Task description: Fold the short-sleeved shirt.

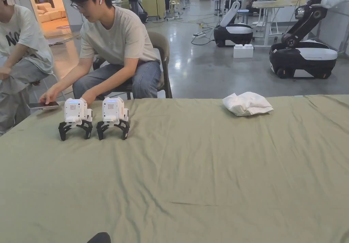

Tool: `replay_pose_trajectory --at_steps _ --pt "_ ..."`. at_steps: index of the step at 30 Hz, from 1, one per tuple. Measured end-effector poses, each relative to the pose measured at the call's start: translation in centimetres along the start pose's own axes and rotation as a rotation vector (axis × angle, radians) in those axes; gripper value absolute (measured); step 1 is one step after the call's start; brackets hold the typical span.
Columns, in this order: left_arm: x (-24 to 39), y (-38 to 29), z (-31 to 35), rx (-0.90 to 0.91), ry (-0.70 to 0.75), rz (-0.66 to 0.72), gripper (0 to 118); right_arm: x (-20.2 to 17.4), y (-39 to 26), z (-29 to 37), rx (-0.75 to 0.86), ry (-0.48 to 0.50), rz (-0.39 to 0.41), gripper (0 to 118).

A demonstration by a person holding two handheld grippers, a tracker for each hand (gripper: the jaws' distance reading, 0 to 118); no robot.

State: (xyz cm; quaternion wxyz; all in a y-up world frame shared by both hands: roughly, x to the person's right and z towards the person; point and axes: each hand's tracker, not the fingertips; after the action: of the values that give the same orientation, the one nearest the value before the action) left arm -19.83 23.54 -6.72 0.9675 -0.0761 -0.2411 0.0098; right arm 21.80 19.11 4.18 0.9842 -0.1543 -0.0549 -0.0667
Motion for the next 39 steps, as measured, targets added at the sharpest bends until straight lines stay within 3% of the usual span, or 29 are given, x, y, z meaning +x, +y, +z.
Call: replay_pose_trajectory --at_steps 11,15,16,17,18,19,20,24,29,31,32,34,36,39 --pt "-3.3 -0.9 -0.3 -0.041 0.053 0.119 0 0.1 -0.3 0.1 -0.014 0.002 -0.015 0" --pt "-7.3 -3.5 -1.5 -0.106 0.045 0.282 7 0.4 -0.8 0.1 -0.032 0.009 -0.046 0" --pt "-8.9 -4.5 -2.0 -0.139 0.047 0.337 22 0.5 -0.9 0.1 -0.036 0.01 -0.054 0" --pt "-10.5 -5.9 -2.9 -0.202 0.05 0.391 47 0.6 -1.0 0.1 -0.042 0.009 -0.06 0" --pt "-11.7 -6.9 -3.7 -0.278 0.058 0.43 80 0.6 -1.2 0.1 -0.047 0.008 -0.063 0" --pt "-13.1 -8.2 -4.6 -0.33 0.08 0.476 96 0.8 -1.4 0.2 -0.052 0.008 -0.065 0" --pt "-14.4 -9.6 -5.3 -0.376 0.088 0.522 101 0.8 -1.6 0.2 -0.054 0.007 -0.067 0" --pt "-18.6 -15.5 -8.1 -0.506 0.118 0.724 102 1.2 -2.4 0.3 -0.078 0.014 -0.105 0" --pt "-20.8 -21.2 -11.1 -0.543 0.067 0.957 101 1.5 -3.0 0.3 -0.107 -0.001 -0.102 0" --pt "-20.7 -21.6 -11.1 -0.425 0.031 1.014 99 1.2 -2.8 0.4 -0.116 -0.008 -0.093 0" --pt "-20.7 -21.7 -11.3 -0.394 -0.016 1.057 93 1.2 -2.8 0.5 -0.116 -0.012 -0.091 0" --pt "-19.7 -22.3 -12.0 -0.414 -0.071 1.17 51 1.3 -2.8 0.7 -0.115 -0.015 -0.099 0" --pt "-18.5 -22.8 -12.9 -0.492 -0.005 1.09 11 1.4 -2.7 0.8 -0.116 -0.02 -0.103 0" --pt "-18.1 -22.3 -12.8 -0.447 0.007 1.031 3 1.5 -2.5 1.1 -0.116 -0.039 -0.087 0"
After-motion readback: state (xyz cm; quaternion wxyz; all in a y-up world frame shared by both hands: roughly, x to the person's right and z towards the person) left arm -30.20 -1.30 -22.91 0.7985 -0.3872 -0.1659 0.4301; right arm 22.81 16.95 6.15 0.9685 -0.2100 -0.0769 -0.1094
